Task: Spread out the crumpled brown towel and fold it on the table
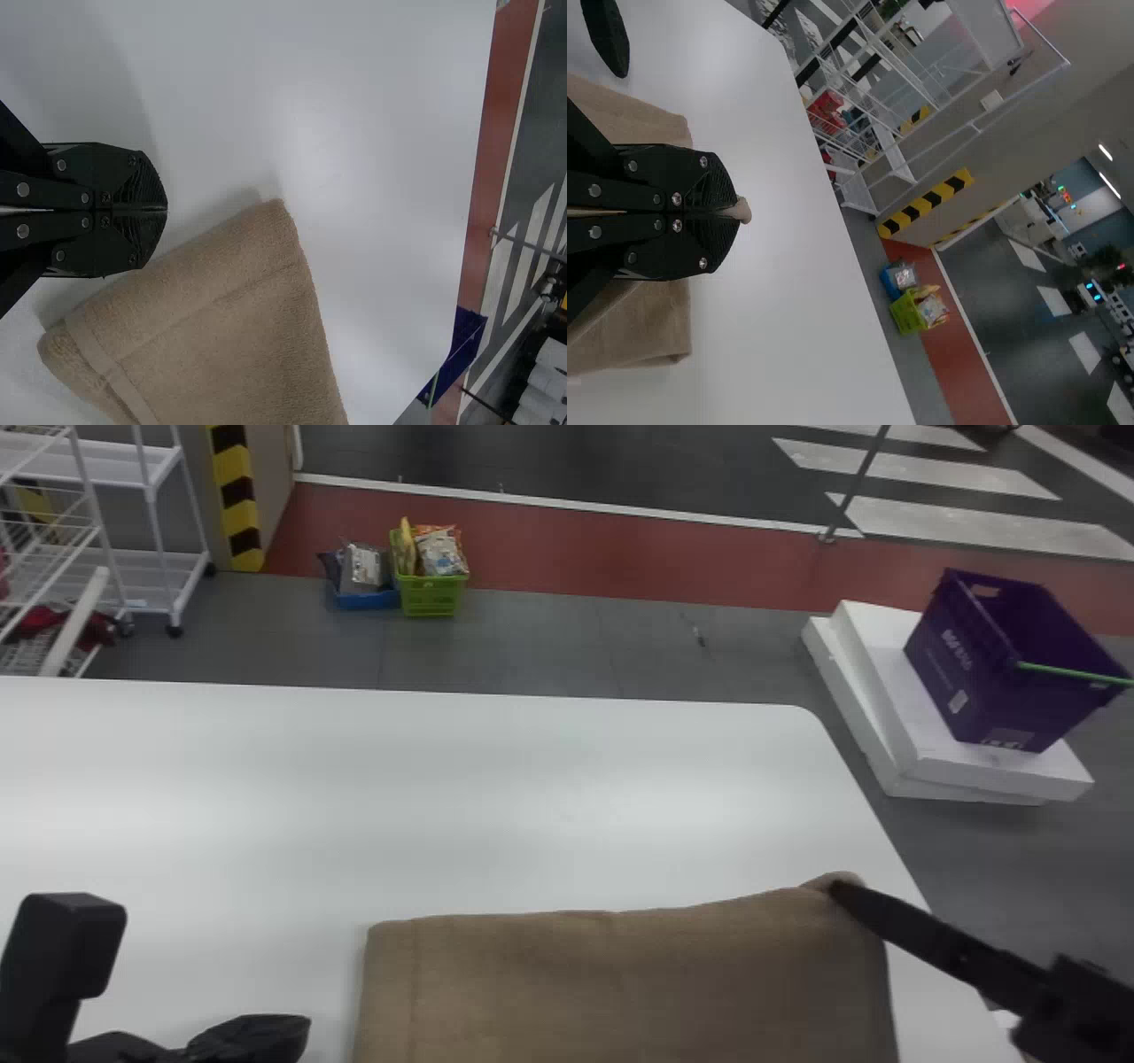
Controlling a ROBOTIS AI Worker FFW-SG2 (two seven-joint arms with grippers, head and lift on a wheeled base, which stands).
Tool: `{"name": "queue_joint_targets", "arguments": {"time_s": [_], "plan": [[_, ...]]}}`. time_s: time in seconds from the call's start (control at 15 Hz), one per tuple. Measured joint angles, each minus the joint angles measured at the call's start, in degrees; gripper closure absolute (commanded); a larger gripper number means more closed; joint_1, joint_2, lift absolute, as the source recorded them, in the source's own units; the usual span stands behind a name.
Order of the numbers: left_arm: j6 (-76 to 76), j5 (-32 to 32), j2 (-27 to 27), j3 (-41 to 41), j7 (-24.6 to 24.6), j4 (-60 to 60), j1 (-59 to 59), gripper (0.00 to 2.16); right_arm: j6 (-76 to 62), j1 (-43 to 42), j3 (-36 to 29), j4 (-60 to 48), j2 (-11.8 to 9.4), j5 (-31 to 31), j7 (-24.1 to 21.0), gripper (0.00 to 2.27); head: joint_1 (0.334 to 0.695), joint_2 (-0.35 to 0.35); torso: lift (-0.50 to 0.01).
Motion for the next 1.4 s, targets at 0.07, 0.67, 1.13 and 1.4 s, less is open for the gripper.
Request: {"name": "queue_joint_targets", "arguments": {"time_s": [0.07, 0.67, 1.13, 1.4], "plan": [[0.0, -0.2, 0.0, -0.9, 0.4, 0.2, -0.1, 1.92, 0.0, -0.3, 2.0, 3.6, 0.0, 3.1, 1.0, 1.54, 0.695, -0.33, -0.127], [0.0, -1.5, 0.1, -1.2, 0.6, -1.0, 1.7, 1.92, 0.0, 0.4, 12.1, 15.2, 0.0, 20.5, 5.1, 0.34, 0.695, -0.34, -0.127], [0.0, -1.5, 0.0, -1.2, 0.6, -1.4, 1.7, 1.92, 0.0, -1.9, 8.9, 19.1, 0.0, 26.7, 3.9, 0.2, 0.695, -0.35, -0.127], [0.0, -1.6, 0.0, -1.1, 0.6, -1.4, 1.7, 1.92, -10.3, -4.9, 8.5, 22.3, 0.0, 30.4, 3.9, 0.16, 0.695, -0.35, -0.127]]}}
